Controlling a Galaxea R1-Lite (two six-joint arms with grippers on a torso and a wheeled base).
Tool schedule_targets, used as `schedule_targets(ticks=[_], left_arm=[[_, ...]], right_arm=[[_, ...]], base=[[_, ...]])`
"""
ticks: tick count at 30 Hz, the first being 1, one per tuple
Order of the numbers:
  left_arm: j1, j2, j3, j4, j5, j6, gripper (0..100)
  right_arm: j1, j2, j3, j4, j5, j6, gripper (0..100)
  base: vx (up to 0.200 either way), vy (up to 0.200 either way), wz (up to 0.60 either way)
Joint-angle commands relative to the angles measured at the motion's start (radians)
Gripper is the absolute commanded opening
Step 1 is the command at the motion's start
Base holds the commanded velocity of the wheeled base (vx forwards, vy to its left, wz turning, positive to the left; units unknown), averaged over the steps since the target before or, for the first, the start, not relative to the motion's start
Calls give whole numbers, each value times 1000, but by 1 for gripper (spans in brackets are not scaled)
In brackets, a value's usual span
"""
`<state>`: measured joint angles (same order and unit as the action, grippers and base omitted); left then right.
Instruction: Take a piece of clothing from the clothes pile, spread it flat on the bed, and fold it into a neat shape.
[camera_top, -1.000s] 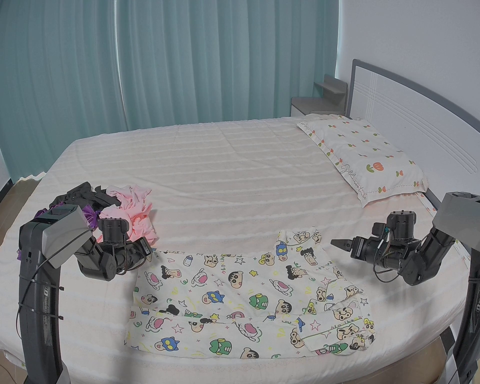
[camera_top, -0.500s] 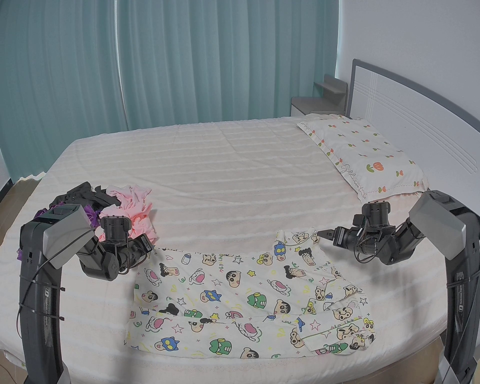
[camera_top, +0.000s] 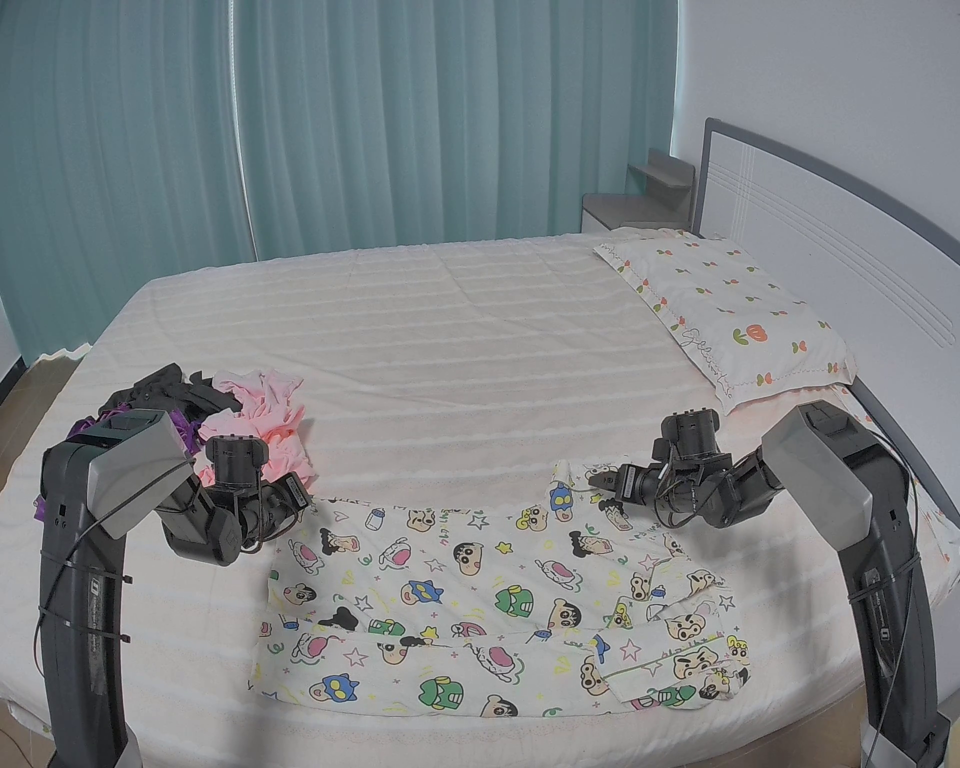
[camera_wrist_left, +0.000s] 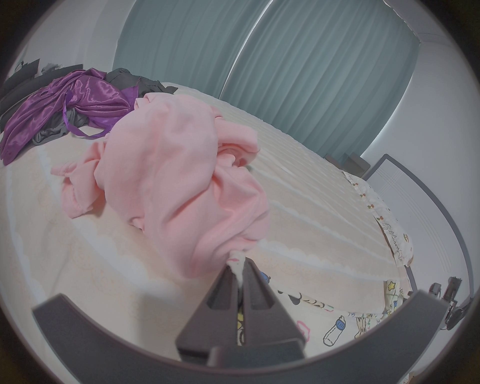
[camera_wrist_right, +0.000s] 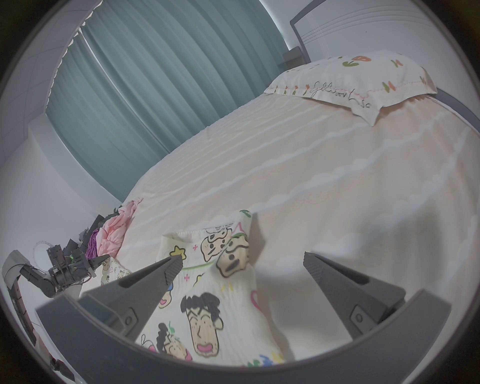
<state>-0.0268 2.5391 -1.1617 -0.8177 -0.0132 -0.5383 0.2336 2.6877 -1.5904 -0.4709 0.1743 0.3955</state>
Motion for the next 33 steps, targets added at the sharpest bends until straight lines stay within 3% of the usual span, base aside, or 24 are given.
schedule_targets(ticks=[1, 13, 16, 21, 33], left_arm=[[-1, -3, 2, 0, 1, 0, 0], [-30, -73, 56, 3, 7, 3, 0], [-39, -86, 56, 0, 30, 3, 0], [-44, -100, 45, -1, 65, 3, 0], [-44, -109, 27, -3, 91, 1, 0]], right_arm=[[3, 14, -10, -2, 2, 39, 0], [-33, -86, 75, -8, 53, 75, 0], [-50, -117, 136, -72, 97, 75, 0], [-63, -137, 216, -230, 111, 85, 0], [-63, -154, 236, -307, 103, 82, 0]], base=[[0, 0, 0], [0, 0, 0], [0, 0, 0], [0, 0, 0], [0, 0, 0]])
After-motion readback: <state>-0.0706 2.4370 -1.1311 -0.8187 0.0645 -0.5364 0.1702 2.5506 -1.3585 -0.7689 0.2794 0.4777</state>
